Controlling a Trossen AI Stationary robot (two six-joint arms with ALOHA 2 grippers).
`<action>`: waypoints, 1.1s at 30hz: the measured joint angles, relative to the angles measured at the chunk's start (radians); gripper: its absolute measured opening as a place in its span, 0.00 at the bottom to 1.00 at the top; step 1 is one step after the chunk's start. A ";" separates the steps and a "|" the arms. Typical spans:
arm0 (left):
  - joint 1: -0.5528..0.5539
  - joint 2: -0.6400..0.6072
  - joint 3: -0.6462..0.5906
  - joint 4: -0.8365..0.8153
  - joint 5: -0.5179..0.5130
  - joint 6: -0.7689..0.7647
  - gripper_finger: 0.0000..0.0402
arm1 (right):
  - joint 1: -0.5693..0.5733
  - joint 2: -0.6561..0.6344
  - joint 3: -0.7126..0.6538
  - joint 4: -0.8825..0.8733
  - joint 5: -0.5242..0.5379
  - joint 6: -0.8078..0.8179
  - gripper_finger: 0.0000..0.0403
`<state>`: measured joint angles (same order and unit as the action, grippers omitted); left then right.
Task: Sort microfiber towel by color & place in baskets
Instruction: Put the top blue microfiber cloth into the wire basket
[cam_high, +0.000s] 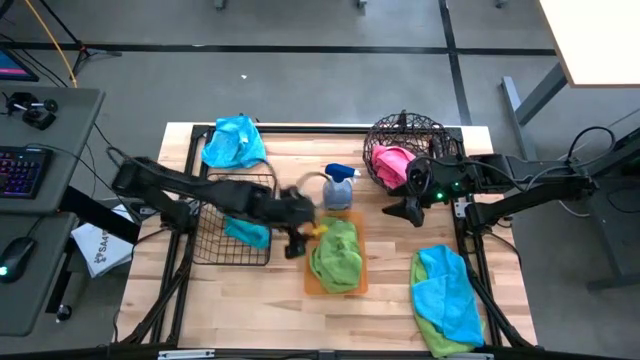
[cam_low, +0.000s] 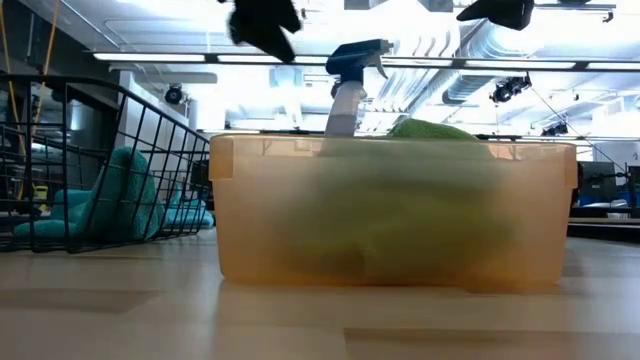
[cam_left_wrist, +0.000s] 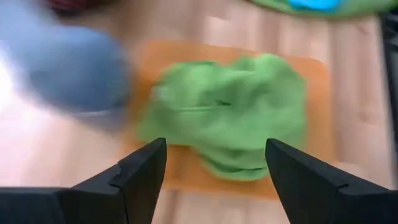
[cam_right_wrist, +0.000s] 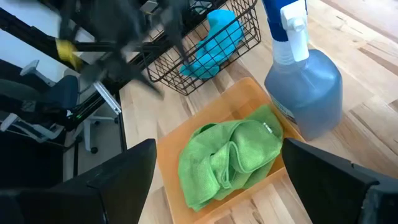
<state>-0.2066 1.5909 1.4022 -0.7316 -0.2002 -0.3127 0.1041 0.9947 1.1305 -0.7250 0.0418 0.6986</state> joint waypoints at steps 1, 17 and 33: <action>0.000 -0.045 -0.028 0.003 -0.051 -0.010 0.65 | 0.002 0.000 0.000 0.000 0.001 -0.001 0.85; 0.776 -0.336 -0.358 -0.184 -0.223 -0.194 0.64 | 0.010 0.000 0.000 0.005 0.128 0.031 0.85; 1.065 0.001 -0.361 -0.042 -0.088 -0.269 0.64 | 0.010 0.001 0.000 0.009 0.196 0.117 0.85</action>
<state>0.8585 1.5918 1.0416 -0.7731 -0.2883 -0.5822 0.1139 0.9955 1.1305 -0.7162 0.2373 0.8152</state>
